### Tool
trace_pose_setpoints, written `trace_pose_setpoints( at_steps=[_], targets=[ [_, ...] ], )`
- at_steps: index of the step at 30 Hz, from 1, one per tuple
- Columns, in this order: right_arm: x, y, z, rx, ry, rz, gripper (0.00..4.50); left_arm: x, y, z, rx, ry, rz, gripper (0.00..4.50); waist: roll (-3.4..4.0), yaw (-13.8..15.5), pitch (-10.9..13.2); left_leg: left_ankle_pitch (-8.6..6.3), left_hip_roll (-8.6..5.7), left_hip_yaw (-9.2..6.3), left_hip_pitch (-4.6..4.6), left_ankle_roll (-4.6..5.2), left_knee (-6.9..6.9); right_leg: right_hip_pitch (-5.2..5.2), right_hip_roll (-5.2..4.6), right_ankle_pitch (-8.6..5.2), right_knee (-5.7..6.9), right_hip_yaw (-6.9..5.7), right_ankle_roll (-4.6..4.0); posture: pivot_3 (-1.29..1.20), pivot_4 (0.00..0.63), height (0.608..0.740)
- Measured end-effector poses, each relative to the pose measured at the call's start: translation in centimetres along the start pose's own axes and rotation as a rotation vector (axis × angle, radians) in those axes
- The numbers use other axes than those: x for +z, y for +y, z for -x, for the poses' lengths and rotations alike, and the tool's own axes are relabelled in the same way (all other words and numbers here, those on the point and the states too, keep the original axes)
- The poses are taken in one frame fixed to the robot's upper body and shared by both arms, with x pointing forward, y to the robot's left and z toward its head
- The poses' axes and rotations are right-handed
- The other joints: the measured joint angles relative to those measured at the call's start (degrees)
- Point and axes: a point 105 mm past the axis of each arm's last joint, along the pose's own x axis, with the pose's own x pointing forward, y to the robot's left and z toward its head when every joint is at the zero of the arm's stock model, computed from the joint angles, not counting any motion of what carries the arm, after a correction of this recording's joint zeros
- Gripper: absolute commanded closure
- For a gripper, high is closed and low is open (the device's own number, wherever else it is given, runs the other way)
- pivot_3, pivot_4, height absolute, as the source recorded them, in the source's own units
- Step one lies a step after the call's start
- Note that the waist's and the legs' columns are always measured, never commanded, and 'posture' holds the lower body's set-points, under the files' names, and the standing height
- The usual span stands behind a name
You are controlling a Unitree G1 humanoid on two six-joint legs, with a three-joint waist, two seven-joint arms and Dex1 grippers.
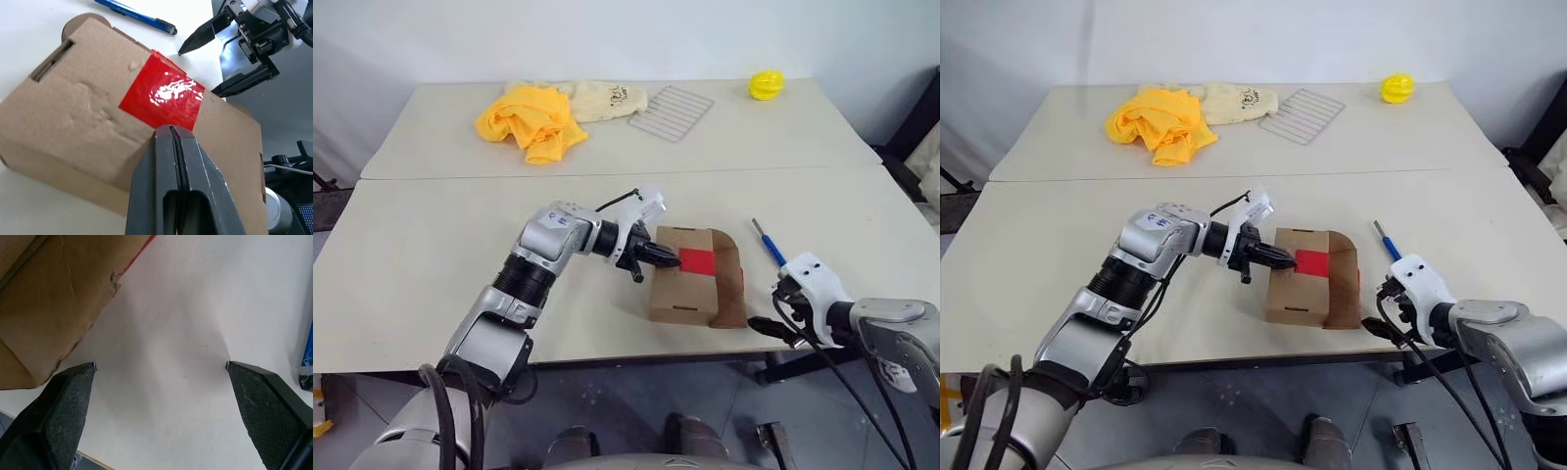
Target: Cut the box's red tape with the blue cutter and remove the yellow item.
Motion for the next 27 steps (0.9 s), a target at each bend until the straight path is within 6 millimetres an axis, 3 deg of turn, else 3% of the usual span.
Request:
trace_pose_setpoints(
  at_steps=[5,11,21,27],
  targets=[
    [0.4,-1.1,0.1,0.01,-0.045,-0.079,0.05,0.0,0.0,0.2,0.015,-0.006,0.011,4.5,-0.04,0.0,0.0,0.0,0.0,0.01,0.01,0.0,0.05,0.02,0.0,0.02,0.03,0.01,-0.03,0.0,0.15,0.74],
    [5.0,-2.6,1.6,0.114,-0.269,-0.324,0.05,0.0,0.0,0.3,0.016,-0.01,0.017,4.5,0.03,0.0,0.0,0.01,0.02,0.02,0.05,0.0,0.04,0.0,0.0,0.03,0.08,0.02,-0.04,0.0,0.15,0.74],
    [4.1,-1.2,-1.2,0.263,-0.183,-0.481,0.05,-0.1,-0.1,0.4,0.019,-0.007,0.015,4.5,0.06,-0.2,0.0,0.01,0.01,0.05,0.04,0.0,0.03,-0.01,0.0,0.03,0.1,0.04,-0.04,0.0,0.15,0.74],
    [5.4,-0.8,-2.8,0.367,-0.21,-0.534,0.05,-0.3,-0.1,0.7,0.032,0.0,0.007,4.5,0.08,-0.7,0.0,0.01,0.01,0.08,0.05,0.0,0.04,-0.02,0.01,0.03,0.1,0.06,-0.03,0.0,0.15,0.74]
  ],
)
